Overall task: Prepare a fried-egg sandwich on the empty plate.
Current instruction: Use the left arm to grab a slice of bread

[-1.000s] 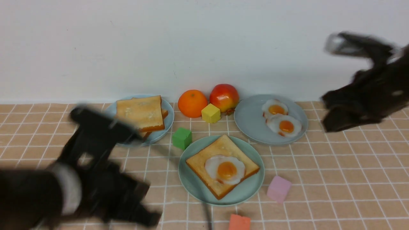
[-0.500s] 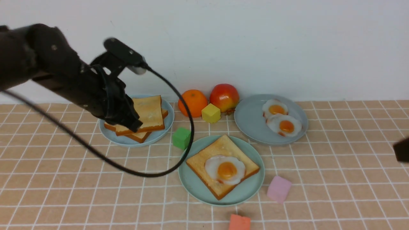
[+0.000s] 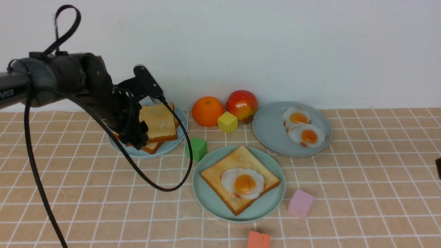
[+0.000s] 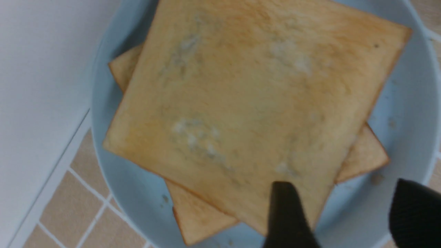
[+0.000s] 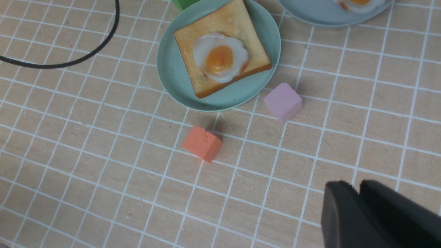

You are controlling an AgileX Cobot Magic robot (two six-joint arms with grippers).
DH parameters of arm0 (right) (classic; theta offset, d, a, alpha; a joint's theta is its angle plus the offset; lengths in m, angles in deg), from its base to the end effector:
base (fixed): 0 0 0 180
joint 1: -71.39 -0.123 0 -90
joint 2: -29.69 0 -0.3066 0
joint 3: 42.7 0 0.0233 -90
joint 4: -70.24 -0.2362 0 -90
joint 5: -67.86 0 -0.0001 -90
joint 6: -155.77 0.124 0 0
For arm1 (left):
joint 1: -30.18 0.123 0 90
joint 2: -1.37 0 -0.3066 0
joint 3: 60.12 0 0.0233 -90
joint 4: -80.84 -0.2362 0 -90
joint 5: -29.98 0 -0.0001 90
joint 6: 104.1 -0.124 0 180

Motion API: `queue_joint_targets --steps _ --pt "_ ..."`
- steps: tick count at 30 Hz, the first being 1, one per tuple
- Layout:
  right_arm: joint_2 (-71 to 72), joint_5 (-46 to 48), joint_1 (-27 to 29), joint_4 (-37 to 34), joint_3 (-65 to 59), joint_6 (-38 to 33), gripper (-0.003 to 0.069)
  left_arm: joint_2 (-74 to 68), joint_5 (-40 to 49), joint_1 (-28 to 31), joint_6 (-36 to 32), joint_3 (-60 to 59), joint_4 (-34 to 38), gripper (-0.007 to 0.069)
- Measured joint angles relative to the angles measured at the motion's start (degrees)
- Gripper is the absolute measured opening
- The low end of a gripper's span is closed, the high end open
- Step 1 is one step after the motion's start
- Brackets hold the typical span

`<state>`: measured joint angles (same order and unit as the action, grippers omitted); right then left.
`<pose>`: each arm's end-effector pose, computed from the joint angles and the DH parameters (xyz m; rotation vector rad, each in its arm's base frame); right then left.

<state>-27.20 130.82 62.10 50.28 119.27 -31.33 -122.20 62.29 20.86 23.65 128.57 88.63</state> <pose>0.1280 0.0592 0.3781 -0.2930 2.3624 0.4638 0.4534 -0.0835 0.1965 1.2096 2.2650 0.1490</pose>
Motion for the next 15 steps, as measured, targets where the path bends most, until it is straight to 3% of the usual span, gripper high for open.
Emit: queue_joint_targets --steps 7,15 --pt "0.0 -0.2 0.0 -0.4 0.0 0.0 0.0097 -2.0 -3.6 0.0 -0.7 0.0 -0.2 0.0448" --pt "0.0 -0.2 0.0 -2.4 0.0 0.0 0.0105 -4.2 -5.7 0.0 -6.4 0.2 -0.2 0.0393"
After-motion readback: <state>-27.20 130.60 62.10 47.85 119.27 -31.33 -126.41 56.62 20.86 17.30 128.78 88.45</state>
